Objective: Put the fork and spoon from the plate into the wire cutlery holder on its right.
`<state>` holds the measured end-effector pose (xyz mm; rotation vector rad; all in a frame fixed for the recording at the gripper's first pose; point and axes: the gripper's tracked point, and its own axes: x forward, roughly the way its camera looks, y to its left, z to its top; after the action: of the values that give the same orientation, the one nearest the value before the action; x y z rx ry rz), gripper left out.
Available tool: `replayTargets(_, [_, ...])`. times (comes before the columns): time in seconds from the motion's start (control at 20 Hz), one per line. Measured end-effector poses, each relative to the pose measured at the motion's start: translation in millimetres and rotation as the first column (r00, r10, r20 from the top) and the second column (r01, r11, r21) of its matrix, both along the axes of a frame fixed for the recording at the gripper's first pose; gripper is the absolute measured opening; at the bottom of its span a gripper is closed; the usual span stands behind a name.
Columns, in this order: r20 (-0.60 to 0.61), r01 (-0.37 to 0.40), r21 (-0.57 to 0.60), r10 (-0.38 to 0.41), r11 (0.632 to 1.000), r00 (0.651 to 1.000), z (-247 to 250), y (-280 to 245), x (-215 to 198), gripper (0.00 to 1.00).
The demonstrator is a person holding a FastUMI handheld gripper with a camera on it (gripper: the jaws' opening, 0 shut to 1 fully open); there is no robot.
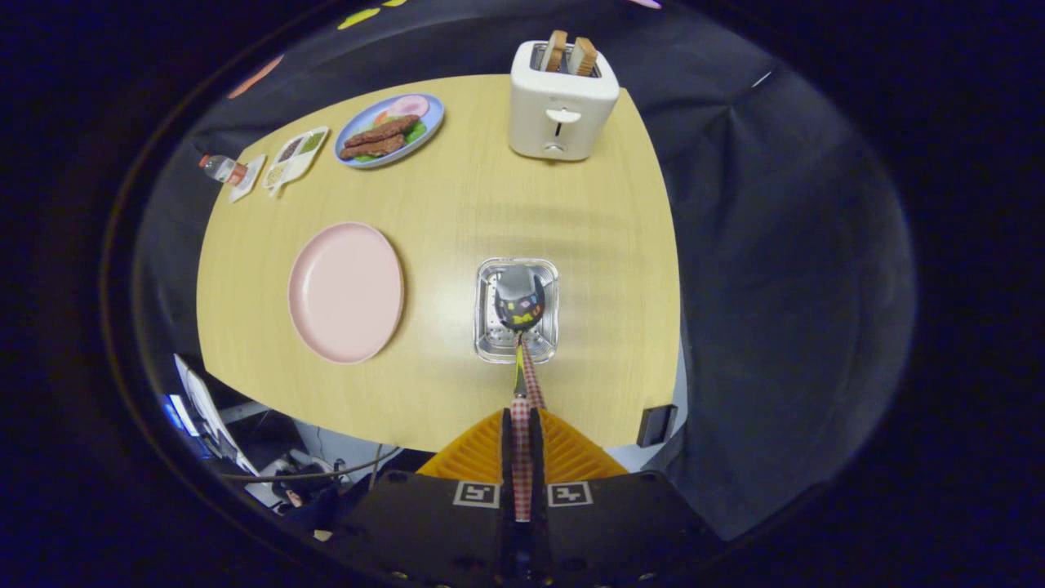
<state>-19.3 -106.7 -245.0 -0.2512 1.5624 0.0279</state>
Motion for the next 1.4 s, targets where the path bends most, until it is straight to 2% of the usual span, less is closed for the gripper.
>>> replayTargets(0.35, [-0.193, 0.034, 0.007, -0.032, 0.999, 0.981, -18, 6, 6, 0.06])
replayTargets(0.7, [-0.289, 0.016, -0.021, -0.022, 1.000, 0.957, -32, 8, 18, 0.06])
replayTargets(1.05, [-0.308, 0.021, -0.044, -0.034, 0.999, 0.951, -39, 2, 26, 0.06])
replayTargets(1.1, [-0.307, 0.020, -0.035, -0.030, 0.999, 0.951, -40, 2, 27, 0.11])
replayTargets(1.4, [-0.232, 0.037, 0.011, -0.034, 0.999, 0.972, -38, 10, 30, 0.13])
